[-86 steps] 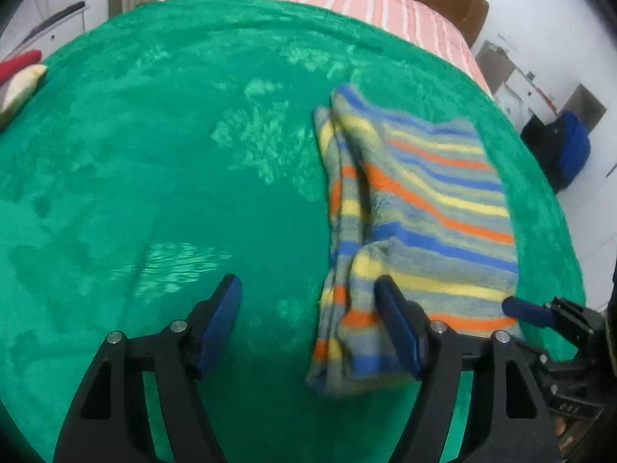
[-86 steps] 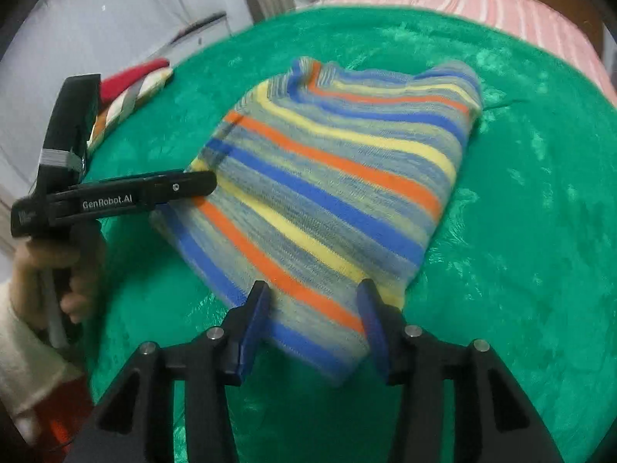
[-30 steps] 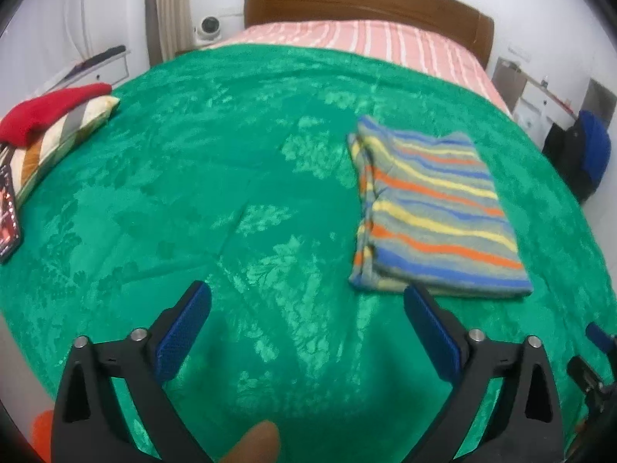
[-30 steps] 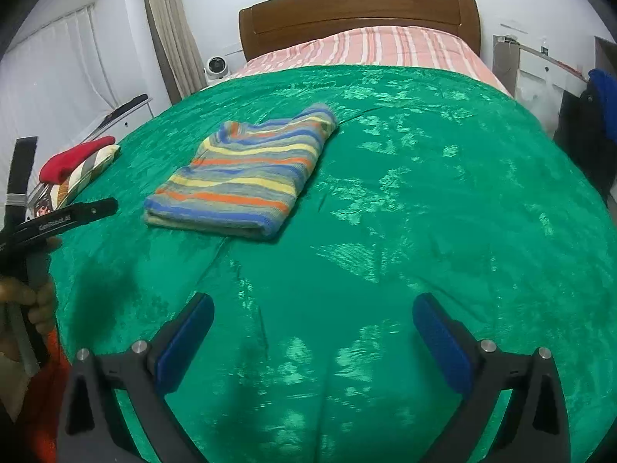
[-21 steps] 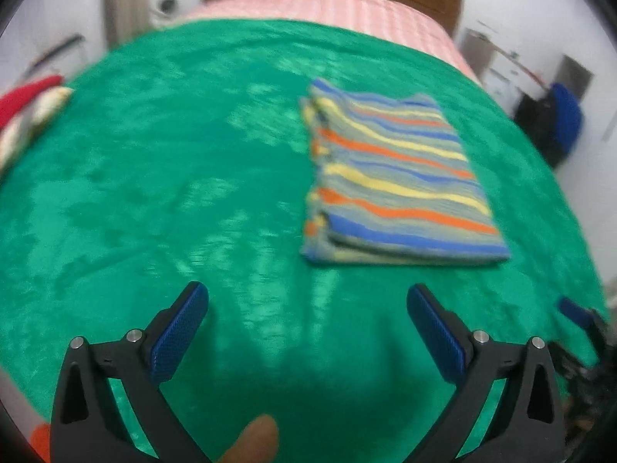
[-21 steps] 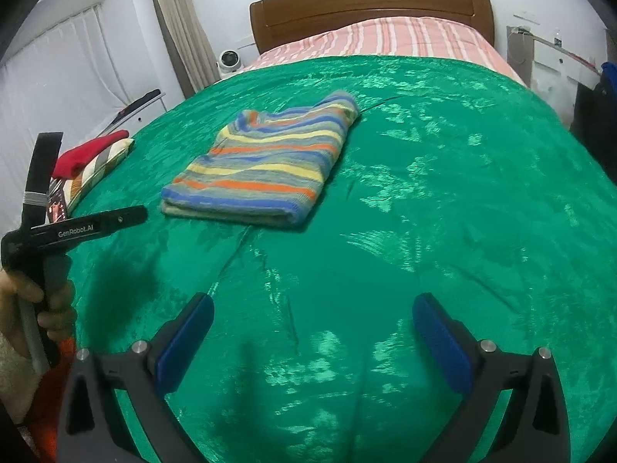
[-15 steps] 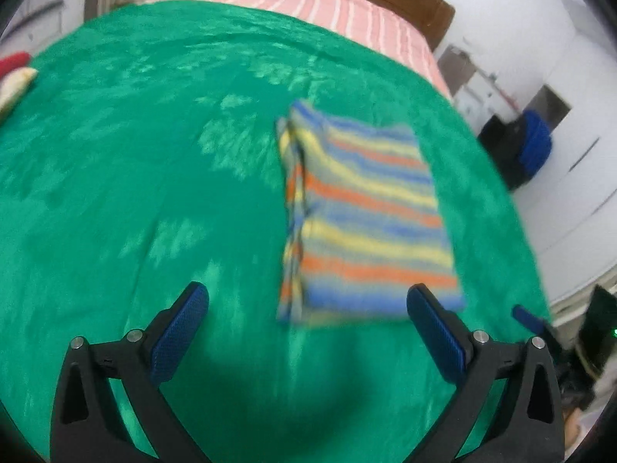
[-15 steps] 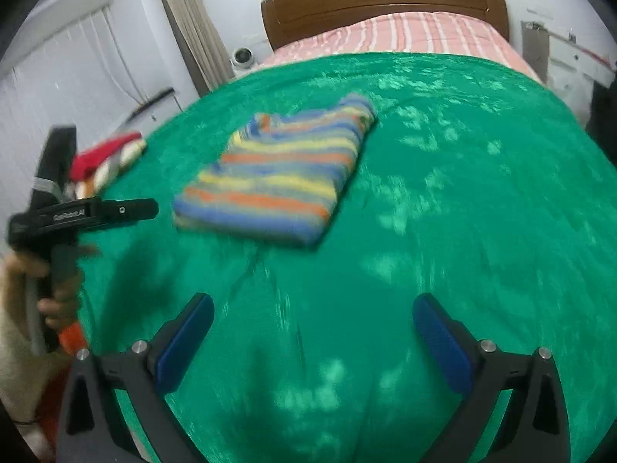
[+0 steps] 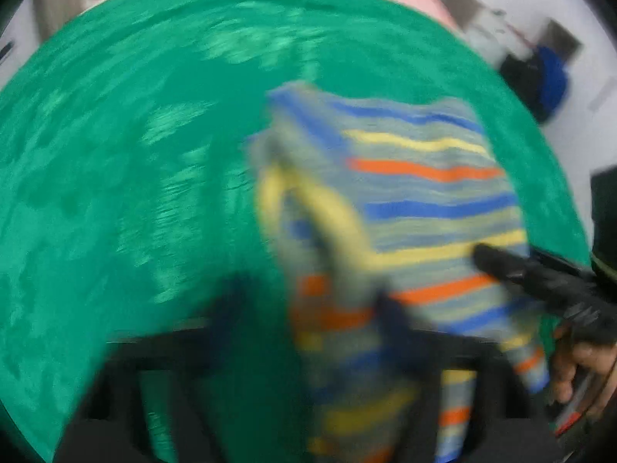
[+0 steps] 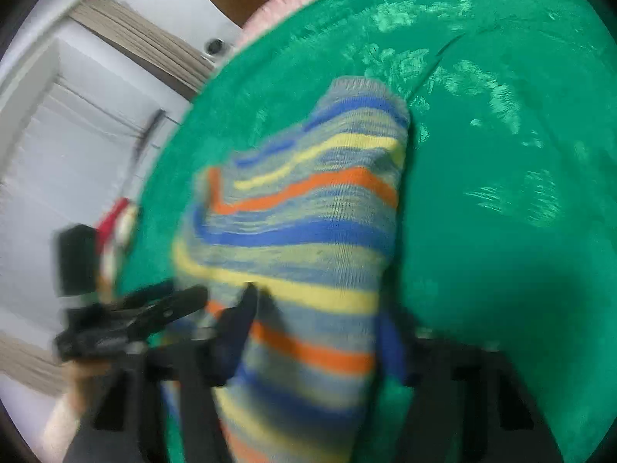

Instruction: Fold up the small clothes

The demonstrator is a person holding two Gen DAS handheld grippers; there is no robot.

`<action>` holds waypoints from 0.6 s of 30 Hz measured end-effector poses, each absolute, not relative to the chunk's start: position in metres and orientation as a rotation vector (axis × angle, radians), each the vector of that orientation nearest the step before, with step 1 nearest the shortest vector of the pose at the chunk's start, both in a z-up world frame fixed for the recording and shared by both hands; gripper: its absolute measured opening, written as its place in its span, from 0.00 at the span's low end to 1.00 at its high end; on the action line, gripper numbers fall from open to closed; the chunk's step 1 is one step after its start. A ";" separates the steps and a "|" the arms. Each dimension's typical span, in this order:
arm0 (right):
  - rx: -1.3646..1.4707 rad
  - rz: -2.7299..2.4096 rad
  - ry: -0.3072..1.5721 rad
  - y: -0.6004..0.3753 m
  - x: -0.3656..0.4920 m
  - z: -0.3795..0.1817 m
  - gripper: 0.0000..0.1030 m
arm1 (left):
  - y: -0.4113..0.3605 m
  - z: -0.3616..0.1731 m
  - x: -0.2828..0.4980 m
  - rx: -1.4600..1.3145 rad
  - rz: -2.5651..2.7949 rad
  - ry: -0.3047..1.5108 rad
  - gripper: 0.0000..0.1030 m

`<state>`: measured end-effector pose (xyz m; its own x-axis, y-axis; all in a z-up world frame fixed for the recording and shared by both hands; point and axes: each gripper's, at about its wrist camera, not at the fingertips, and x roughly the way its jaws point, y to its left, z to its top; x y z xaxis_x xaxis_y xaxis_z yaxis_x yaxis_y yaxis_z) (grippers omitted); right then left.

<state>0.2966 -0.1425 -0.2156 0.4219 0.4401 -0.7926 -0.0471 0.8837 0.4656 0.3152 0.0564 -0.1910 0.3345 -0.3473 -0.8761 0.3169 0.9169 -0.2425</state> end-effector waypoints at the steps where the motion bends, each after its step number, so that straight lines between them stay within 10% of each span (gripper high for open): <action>1: 0.269 0.293 1.078 -0.125 0.292 -0.207 0.33 | 0.051 -0.188 0.310 -0.019 -0.430 1.142 0.17; 5: -0.224 0.233 0.892 -0.057 0.254 -0.173 0.22 | 0.045 -0.162 0.289 0.018 -0.416 1.028 0.15; 12: -0.231 0.204 0.698 -0.051 0.240 -0.114 0.22 | 0.035 -0.100 0.277 0.068 -0.438 0.854 0.19; 14: -0.149 0.178 0.718 -0.068 0.254 -0.113 0.23 | 0.028 -0.110 0.285 0.119 -0.396 0.886 0.46; 16: -0.086 0.140 0.793 -0.088 0.269 -0.125 0.44 | 0.027 -0.127 0.284 0.194 -0.291 0.893 0.70; 18: -0.017 0.092 0.852 -0.111 0.271 -0.136 0.96 | 0.034 -0.132 0.268 0.225 -0.246 0.852 0.70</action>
